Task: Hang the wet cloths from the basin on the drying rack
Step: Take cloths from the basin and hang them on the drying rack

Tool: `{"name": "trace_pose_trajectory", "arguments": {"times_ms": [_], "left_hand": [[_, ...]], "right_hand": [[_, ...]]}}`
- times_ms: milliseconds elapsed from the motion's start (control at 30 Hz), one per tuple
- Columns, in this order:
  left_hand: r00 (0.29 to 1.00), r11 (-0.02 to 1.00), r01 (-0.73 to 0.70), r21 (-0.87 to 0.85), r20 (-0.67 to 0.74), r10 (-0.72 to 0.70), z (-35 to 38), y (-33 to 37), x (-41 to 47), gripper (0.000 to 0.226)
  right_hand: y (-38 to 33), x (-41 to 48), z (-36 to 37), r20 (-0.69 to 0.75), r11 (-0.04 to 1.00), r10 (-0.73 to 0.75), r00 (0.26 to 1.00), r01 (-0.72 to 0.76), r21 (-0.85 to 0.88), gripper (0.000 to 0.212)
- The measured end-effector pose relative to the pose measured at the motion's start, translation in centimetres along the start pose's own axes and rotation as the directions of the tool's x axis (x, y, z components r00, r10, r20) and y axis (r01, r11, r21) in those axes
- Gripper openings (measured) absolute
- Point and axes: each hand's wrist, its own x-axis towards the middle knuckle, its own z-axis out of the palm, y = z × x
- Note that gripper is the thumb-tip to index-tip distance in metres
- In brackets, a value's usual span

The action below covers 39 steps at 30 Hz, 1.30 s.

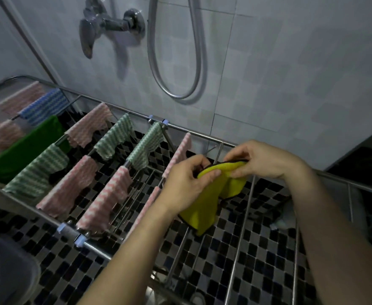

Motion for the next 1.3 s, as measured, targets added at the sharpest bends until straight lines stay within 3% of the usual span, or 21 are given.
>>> {"name": "trace_pose_trajectory", "arguments": {"times_ms": [133,200,300,400,467,567,667,800,833,900,967,1067,1167,1233,1300], "left_hand": [[0.993,0.991,0.002,0.133,0.12,-0.018,-0.6,0.7,-1.4,0.014],[0.984,0.983,0.015,0.183,0.175,-0.047,-1.0,1.0,-2.5,0.014],[0.965,0.976,0.097,0.196,0.22,-0.14,-1.8,1.1,-4.2,0.019],[0.934,0.971,0.227,0.076,0.267,-0.239,-2.3,1.4,-5.9,0.033],[0.888,0.943,0.328,0.06,0.322,-0.329,-2.9,1.4,-6.7,0.043],[0.83,0.902,0.407,0.141,0.355,-0.43,-4.5,0.7,-7.1,0.037],[0.868,0.885,0.452,-0.113,0.286,-0.406,-7.1,0.4,-9.9,0.028],[0.917,0.682,0.38,-0.625,0.158,-0.366,-10.1,-0.2,-10.7,0.082],[0.926,0.663,0.342,-0.666,0.12,-0.357,-10.5,-0.1,-10.5,0.082],[0.944,0.688,0.27,-0.674,0.044,-0.327,-11.1,0.4,-10.6,0.051],[0.951,0.724,0.219,-0.654,-0.023,-0.308,-11.0,1.5,-10.8,0.021],[0.949,0.764,0.216,-0.608,-0.054,-0.311,-10.4,2.4,-10.4,0.024],[0.921,0.85,0.342,-0.4,-0.034,-0.387,-8.5,0.7,-8.8,0.012],[0.928,0.926,0.354,-0.129,-0.071,-0.365,-6.6,-2.2,-7.6,0.009],[0.926,0.921,0.373,0.111,-0.102,-0.363,-4.6,-5.6,-6.7,0.011]], "right_hand": [[0.4,-0.8,0.6,-0.133,0.942,0.154,0.979,-0.186,-0.28,0.018],[0.8,-1.5,0.8,-0.196,0.944,0.14,0.971,-0.191,-0.268,0.014],[1.2,-2.3,1.3,-0.245,0.994,0.103,0.964,-0.089,0.068,0.017],[0.8,-2.9,2.0,-0.181,0.832,0.086,0.98,0.03,0.555,0.022],[0.4,-3.0,2.4,-0.139,0.749,0.059,0.989,0.048,0.661,0.02],[-0.1,-3.0,3.0,-0.132,0.778,0.056,0.99,0.04,0.628,0.014],[-2.0,-4.5,4.3,-0.165,0.73,0.01,0.986,0.106,0.675,0.011],[-3.7,-6.6,5.0,-0.159,0.536,-0.065,0.985,0.169,0.827,0.021],[-4.0,-7.2,5.3,-0.155,0.483,-0.07,0.985,0.169,0.859,0.027],[-4.3,-8.7,6.2,-0.16,0.386,-0.074,0.984,0.176,0.905,0.033],[-4.1,-10.2,7.5,-0.158,0.305,-0.108,0.982,0.184,0.935,0.04],[-3.2,-11.4,9.7,-0.088,0.187,-0.075,0.993,0.101,0.977,0.052],[-1.5,-10.8,12.7,-0.01,0.15,0.202,0.979,-0.021,0.989,0.034],[0.8,-9.3,15.2,-0.009,0.15,0.385,0.923,-0.052,0.987,0.024],[2.5,-7.8,17.3,-0.042,0.2,0.511,0.859,-0.07,0.977,0.022]]}}
